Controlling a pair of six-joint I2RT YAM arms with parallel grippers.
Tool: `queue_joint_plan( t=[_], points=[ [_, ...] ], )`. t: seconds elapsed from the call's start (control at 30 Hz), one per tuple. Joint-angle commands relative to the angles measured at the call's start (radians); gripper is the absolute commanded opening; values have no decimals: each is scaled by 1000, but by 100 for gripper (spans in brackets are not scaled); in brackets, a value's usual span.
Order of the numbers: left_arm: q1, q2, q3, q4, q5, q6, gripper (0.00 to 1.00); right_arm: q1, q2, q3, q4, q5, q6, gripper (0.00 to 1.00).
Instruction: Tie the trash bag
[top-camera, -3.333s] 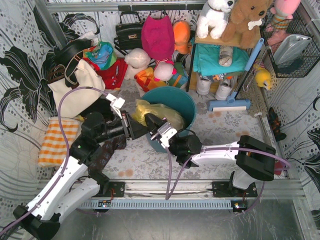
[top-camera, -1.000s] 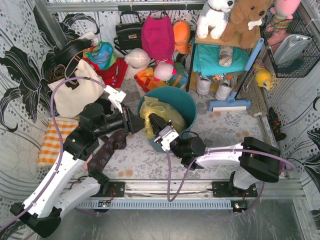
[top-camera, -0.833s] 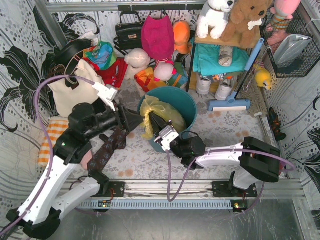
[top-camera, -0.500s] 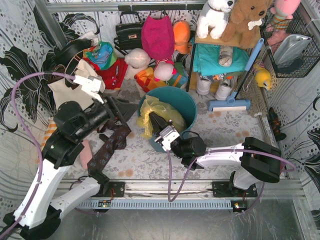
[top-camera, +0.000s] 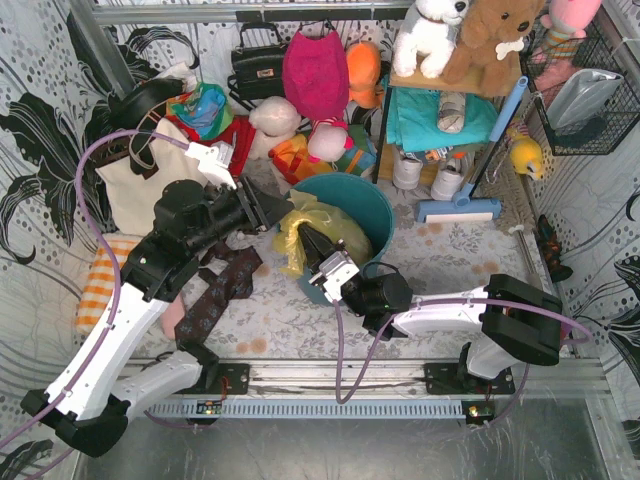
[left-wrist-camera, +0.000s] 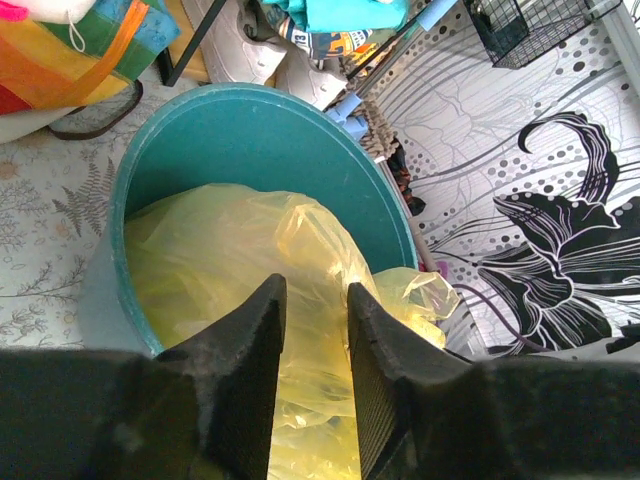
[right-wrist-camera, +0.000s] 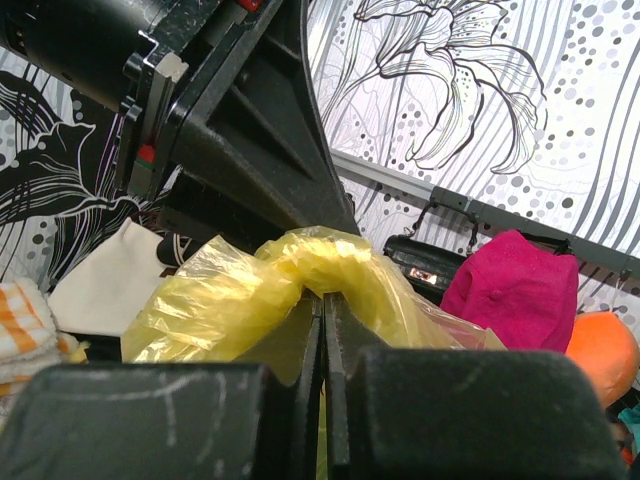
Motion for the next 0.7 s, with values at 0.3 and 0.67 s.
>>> queue_joint_plan(
  t=[0.3,0.67],
  points=[
    [-3,-80,-63,25,-12,-16,0,-2,-16,15,119,22,-31,0],
    [-4,-110,-177,94,50,-85,0,-2,7,57,116,10,-70,0]
  ],
)
